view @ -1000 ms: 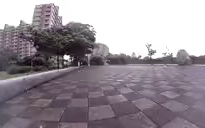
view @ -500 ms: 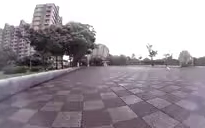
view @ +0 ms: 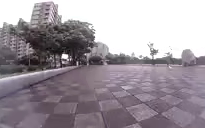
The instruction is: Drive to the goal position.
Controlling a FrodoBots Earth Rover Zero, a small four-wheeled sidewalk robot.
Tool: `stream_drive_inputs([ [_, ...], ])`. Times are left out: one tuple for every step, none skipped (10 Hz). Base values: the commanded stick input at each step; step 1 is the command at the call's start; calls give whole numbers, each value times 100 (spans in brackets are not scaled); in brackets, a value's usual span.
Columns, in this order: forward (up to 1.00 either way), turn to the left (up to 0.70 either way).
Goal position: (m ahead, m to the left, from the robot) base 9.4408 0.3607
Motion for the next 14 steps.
stream_drive_inputs([
  [100, -1],
  [100, -1],
  [100, -1],
  [100, -1],
  [100, -1],
  [100, -1],
  [100, -1],
  [100, -1],
  [100, -1],
  [100, -1],
  [100, -1],
  [100, -1],
  [100, -1],
  [100, -1],
])
